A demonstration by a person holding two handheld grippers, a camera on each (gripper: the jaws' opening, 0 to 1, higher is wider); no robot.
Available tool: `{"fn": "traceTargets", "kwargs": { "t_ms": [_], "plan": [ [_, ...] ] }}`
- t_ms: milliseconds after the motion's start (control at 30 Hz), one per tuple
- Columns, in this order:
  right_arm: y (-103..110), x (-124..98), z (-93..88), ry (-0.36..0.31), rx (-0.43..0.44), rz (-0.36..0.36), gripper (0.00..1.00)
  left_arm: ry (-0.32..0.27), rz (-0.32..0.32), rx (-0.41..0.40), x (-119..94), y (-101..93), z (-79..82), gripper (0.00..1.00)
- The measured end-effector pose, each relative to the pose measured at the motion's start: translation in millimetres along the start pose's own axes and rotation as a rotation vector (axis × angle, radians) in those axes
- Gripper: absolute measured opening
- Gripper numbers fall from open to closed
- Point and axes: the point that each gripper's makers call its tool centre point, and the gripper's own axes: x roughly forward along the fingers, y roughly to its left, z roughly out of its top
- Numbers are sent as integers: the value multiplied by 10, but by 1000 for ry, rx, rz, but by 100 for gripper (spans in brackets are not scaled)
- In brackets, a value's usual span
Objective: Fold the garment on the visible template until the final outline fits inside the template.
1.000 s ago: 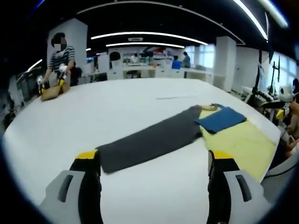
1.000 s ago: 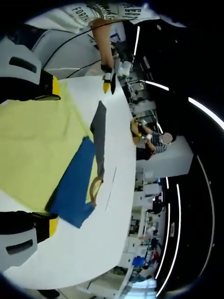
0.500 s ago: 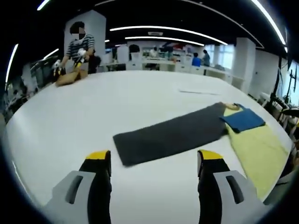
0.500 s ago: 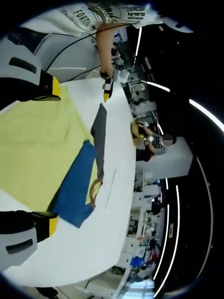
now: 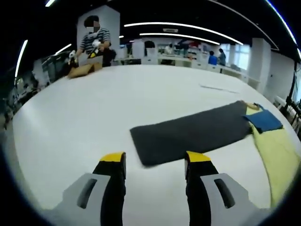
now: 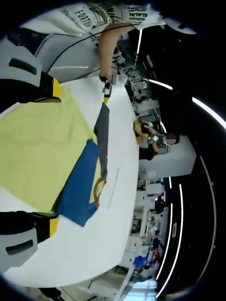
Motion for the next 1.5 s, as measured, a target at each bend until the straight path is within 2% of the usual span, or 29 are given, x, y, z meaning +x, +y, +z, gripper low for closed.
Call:
{"fn": "traceTargets", "kwargs": {
  "t_ms": [200,400,500,633,767,967,1067,1267,1500],
  "plan": [
    [0,-5,-14,6,1,-8,94,30,49,5,69,99,-73,28],
    [-8,2,-26,7,8,-16,93,44,59,-18,96,102,-151,22],
    [-1,12,-45,13,10,-18,93,19,56,-36,100,69,-144,19],
    [8,28,-76,20,13,-18,93,-2,56,-104,102,58,-147,17],
    [11,30,-93,19,23,-21,93,-3,62,-91,102,54,-147,17],
    [2,4,-122,27,16,-33,92,28,103,-126,99,82,-142,14],
    [11,-13,-127,24,19,-33,92,48,104,-121,117,62,-139,11],
    [44,-16,-181,36,18,-33,93,72,131,-172,132,90,-158,10],
    [30,1,-206,41,21,-52,92,93,113,-187,157,82,-158,6]
  ]
}}
